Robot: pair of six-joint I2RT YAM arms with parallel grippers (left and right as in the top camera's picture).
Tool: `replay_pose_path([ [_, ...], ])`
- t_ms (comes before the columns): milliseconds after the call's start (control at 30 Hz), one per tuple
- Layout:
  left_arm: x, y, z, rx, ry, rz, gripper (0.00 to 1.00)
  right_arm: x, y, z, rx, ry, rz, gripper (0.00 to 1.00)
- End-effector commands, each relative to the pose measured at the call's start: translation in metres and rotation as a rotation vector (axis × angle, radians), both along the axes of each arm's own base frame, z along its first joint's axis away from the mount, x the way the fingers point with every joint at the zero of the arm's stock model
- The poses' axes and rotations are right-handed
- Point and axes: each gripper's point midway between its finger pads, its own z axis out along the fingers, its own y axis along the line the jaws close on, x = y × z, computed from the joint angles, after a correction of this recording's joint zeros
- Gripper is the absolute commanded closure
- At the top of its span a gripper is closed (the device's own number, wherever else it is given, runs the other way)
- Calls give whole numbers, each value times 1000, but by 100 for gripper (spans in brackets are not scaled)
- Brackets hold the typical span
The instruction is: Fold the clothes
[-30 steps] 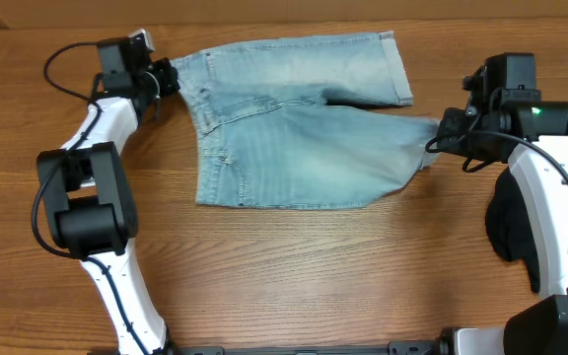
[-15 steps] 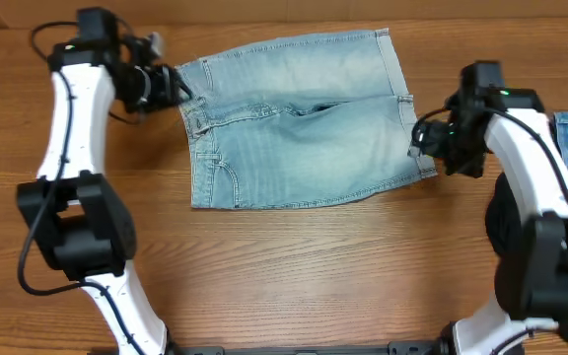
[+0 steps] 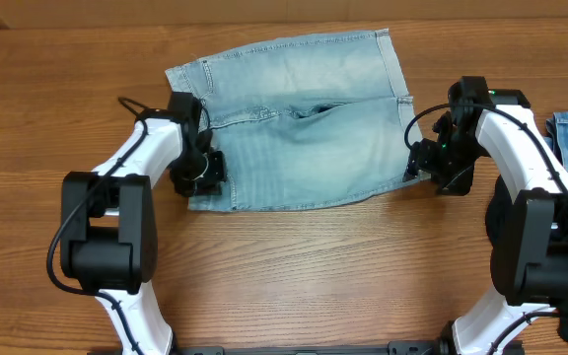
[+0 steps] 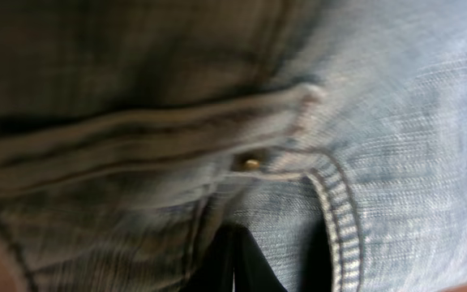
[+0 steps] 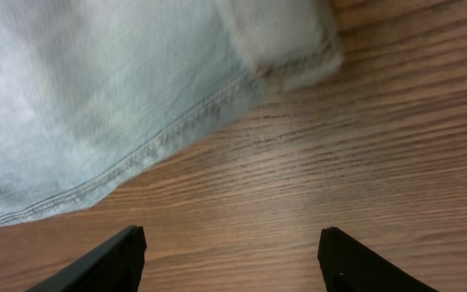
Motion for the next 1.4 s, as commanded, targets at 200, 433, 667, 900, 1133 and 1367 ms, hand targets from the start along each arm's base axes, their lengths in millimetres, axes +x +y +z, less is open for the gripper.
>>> replay_pose_path([
  [200,-38,139,8,126,84,347,96,-3,15,8,94,0,13,23],
  [433,-41,100,29,82,65,187,96,0,82,16,273,-104,316,22],
  [667,-24,81,84,60,-146,129,93,-22,87,12,196,-11,353,19],
  [900,-48,91,102,129,-117,130,73,-84,78,-40,187,174,292,19],
  [1133,-42,97,102,158,-141,146,67,-122,111,-53,432,239,211,32],
  [1367,-40,97,102,158,-149,147,66,-115,128,-45,544,200,187,78],
])
